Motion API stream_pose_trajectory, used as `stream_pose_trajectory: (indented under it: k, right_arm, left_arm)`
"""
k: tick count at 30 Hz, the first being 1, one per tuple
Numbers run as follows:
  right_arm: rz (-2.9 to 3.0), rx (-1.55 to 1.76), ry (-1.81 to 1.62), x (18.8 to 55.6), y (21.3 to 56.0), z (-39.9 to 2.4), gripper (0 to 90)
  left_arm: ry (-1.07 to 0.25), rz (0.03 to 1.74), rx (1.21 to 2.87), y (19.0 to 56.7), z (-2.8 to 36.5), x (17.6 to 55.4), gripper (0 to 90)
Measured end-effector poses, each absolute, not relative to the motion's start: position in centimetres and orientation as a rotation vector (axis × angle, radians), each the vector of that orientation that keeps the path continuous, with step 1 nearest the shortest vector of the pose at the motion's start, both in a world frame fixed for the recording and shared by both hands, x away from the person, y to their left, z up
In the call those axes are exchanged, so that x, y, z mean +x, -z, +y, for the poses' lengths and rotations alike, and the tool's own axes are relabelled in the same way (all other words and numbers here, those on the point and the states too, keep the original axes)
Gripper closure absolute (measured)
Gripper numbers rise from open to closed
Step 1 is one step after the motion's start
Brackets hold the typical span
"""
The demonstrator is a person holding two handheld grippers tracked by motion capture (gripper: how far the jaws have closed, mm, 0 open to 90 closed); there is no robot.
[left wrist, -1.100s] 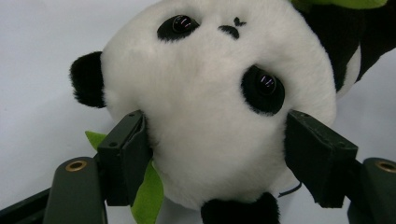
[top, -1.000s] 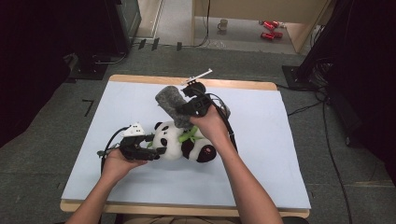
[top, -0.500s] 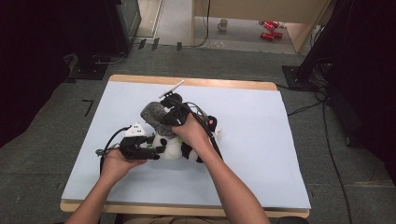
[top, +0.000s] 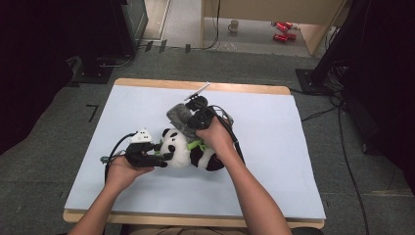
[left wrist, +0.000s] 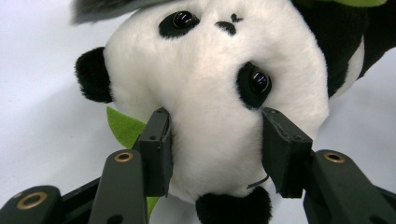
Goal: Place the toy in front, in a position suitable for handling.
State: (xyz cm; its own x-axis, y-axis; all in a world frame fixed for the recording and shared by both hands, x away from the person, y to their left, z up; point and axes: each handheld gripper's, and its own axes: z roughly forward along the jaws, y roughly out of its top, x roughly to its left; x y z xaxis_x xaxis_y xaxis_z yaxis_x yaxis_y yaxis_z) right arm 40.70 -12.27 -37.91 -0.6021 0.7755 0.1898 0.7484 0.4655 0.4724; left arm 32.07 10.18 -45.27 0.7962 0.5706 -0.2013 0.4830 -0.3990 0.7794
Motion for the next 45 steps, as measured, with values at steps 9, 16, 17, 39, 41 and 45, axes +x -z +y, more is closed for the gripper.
stream_pose_trajectory:
  k: [9, 16, 17, 39, 41, 45]
  right_arm:
    - [2.618, 1.393, -0.785, 40.9, 37.8, -14.6, 76.3]
    - [2.534, 1.398, -0.715, 41.3, 36.6, -16.1, 77.3]
    - [2.519, 1.399, -0.692, 41.4, 36.5, -16.3, 77.5]
    - [2.618, 1.31, -0.881, 40.8, 32.9, -9.5, 77.9]
    - [2.652, 1.292, -0.875, 40.8, 33.8, -8.1, 77.9]
    - [2.71, 1.297, -0.806, 40.7, 36.4, -6.0, 78.0]
  left_arm:
    - [-0.129, 0.775, 2.054, 45.3, 10.0, 31.9, 50.7]
    - [-0.118, 0.772, 2.056, 45.4, 10.1, 31.9, 50.8]
    - [-0.117, 0.77, 2.057, 45.4, 10.2, 31.9, 50.8]
    - [-0.101, 0.784, 2.026, 45.6, 10.6, 32.1, 48.3]
    - [-0.09, 0.791, 2.014, 45.6, 10.6, 32.2, 48.3]
    - [-0.102, 0.78, 2.015, 45.7, 10.6, 32.2, 47.7]
